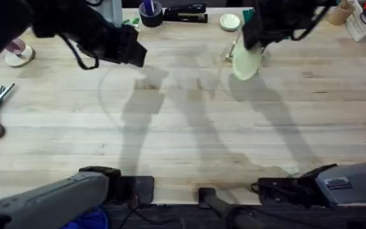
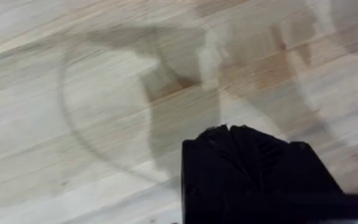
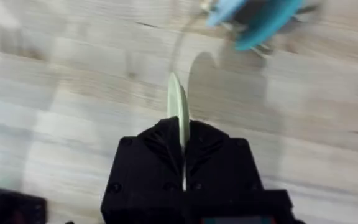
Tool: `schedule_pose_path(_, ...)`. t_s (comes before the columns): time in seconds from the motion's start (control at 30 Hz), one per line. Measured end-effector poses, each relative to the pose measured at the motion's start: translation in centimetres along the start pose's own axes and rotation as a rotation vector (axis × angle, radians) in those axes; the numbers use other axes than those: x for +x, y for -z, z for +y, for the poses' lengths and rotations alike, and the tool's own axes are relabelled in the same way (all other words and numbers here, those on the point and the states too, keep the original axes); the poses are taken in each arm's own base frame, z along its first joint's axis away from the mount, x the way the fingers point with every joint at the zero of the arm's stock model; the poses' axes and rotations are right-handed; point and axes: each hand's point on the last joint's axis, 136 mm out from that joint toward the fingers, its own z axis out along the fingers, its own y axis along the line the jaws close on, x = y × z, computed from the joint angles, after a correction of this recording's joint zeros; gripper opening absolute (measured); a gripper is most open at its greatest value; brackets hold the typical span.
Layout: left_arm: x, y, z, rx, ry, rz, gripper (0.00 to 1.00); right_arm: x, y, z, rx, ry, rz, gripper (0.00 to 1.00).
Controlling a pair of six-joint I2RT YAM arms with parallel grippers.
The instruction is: Pick up the plates from the table one by one and place each into a slot on the dish rack.
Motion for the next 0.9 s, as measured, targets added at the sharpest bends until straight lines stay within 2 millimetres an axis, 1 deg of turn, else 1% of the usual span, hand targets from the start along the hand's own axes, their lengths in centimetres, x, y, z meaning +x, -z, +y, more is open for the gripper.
schedule_pose_path(0.13,0.7,1.3,0.6,-0.057,-0.003,-0.005,0.041,0.4,1.9,-1.6,0.079,0.0,-0.039,0.031)
schedule_pose_path(0.3,1.7,1.9,1.3,-0.111,0.0,0.02,0.041,0.4,3.8,-2.5,0.117,0.0,-0.097,0.031)
schedule_pose_path(0.43,1.8,2.2,1.7,-0.14,-0.001,0.017,0.041,0.4,4.6,-2.7,0.124,0.001,-0.12,0.03)
schedule_pose_path(0.57,1.8,2.6,1.8,-0.156,-0.003,0.005,0.046,0.4,4.6,-2.7,0.125,0.002,-0.119,0.03)
schedule_pose_path(0.6,1.8,2.7,1.9,-0.159,-0.006,0.003,0.09,0.4,4.6,-2.7,0.125,0.002,-0.119,0.03)
schedule_pose_path(0.67,1.8,2.9,1.9,-0.163,-0.006,-0.002,0.307,0.4,4.6,-2.7,0.125,0.002,-0.119,0.03)
schedule_pose_path(0.73,1.8,2.9,1.9,-0.163,-0.007,-0.003,0.451,0.4,4.6,-2.7,0.125,0.002,-0.119,0.03)
schedule_pose_path(0.8,1.8,2.9,1.9,-0.163,-0.007,-0.004,0.669,0.4,4.6,-2.7,0.124,0.001,-0.119,0.03)
schedule_pose_path(0.83,1.8,2.9,1.9,-0.163,-0.009,-0.004,0.85,0.4,4.6,-2.7,0.124,0.0,-0.119,0.03)
schedule_pose_path(0.87,1.8,2.9,1.9,-0.163,-0.006,-0.004,0.951,0.4,4.6,-2.7,0.124,-0.007,-0.119,0.03)
schedule_pose_path(0.9,1.8,2.9,1.9,-0.163,-0.007,-0.004,0.982,0.4,4.6,-2.7,0.123,-0.019,-0.12,0.03)
